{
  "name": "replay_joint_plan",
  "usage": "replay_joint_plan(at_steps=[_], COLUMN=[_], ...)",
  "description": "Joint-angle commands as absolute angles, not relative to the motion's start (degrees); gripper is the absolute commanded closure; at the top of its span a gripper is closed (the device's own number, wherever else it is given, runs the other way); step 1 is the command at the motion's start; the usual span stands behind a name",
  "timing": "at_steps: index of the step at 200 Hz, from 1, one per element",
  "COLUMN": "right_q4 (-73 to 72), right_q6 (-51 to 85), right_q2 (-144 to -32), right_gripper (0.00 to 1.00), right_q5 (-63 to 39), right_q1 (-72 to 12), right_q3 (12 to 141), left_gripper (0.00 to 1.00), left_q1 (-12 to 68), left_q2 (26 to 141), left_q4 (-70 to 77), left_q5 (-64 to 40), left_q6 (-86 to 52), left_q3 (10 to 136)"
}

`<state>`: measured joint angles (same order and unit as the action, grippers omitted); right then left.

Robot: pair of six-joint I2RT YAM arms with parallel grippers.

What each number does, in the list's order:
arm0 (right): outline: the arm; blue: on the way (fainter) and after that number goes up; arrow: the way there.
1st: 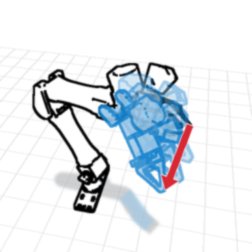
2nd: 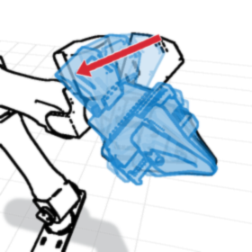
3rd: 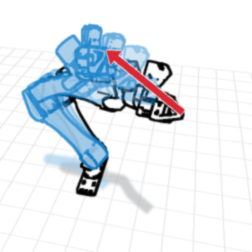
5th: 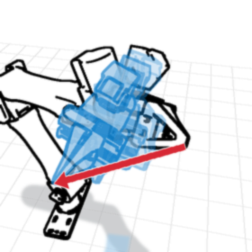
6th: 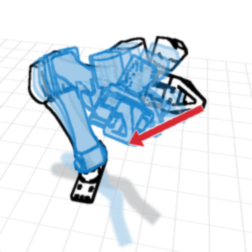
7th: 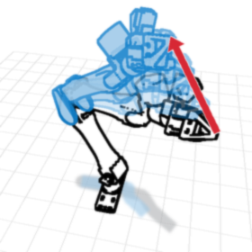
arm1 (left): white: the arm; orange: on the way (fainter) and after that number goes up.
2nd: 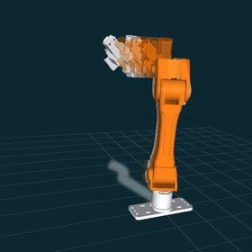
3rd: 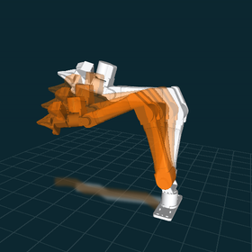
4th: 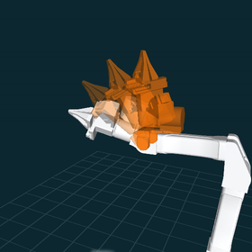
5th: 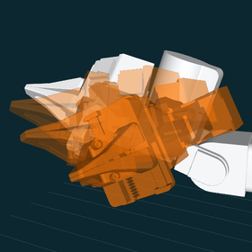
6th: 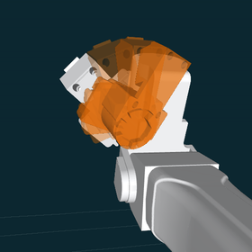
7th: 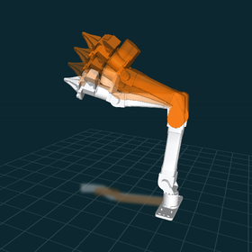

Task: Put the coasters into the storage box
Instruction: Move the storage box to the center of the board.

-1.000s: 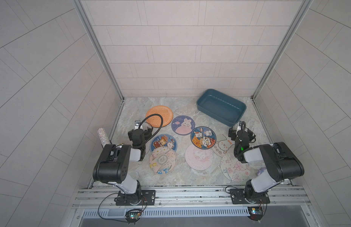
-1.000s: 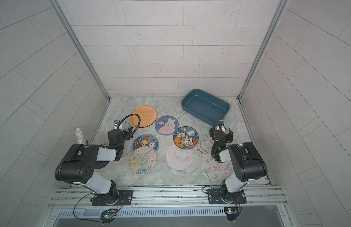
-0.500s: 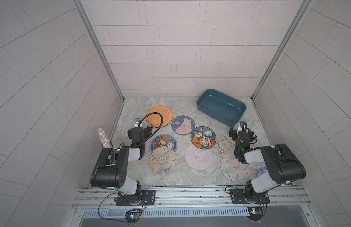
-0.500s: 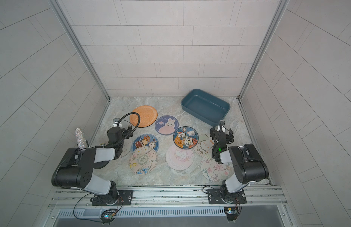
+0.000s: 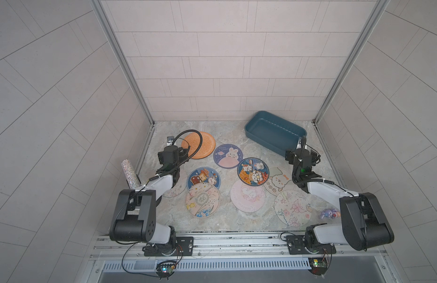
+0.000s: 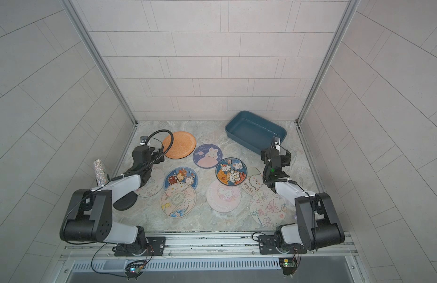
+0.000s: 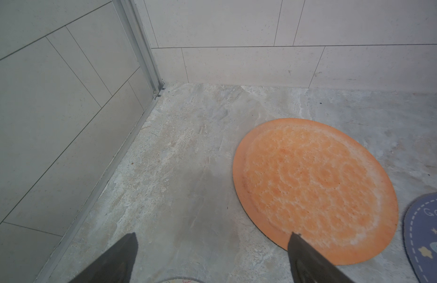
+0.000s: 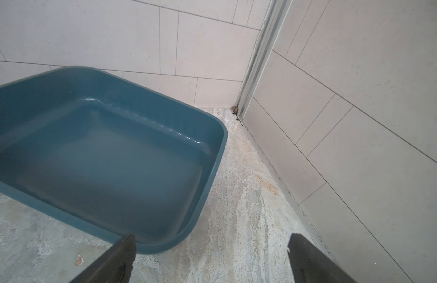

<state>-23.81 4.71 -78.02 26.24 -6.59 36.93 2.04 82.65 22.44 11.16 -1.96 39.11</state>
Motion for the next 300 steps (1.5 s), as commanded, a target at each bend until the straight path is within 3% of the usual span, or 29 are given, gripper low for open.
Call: replay_joint_plan(at_steps=[1,60,151,239,300], right_q4=[-3.79,24.51,30.64,30.9,26.68], right_q6=[8.55,14.62,17.37,20.74,19.31], right_q2=[-79.98,-95.27,-108.05,-116.56,-117.46], right_gripper=[0.0,0.03,0.21,0.52,0.89], right_q5=[28.1,18.44,9.69,1.51,-0.45], right_q1=[-4.7,1.2,6.53,9.31,9.34], right_q3=[48.05,70.66,82.64,88.68,87.28], left_gripper=[0.0,0.0,0.0,0.0,0.0], left_q1=[2.29,3.45,5.21,5.45,5.45], left_q2=[81.04,81.98,84.14,84.9,85.08], left_q4=[15.55,7.49,1.67,1.37,1.95], left_q5=[8.11,3.8,0.51,0.71,1.16], left_q6=[-3.19,-7.79,-11.01,-11.05,-11.05], left_q3=[43.13,48.56,51.77,51.68,50.69])
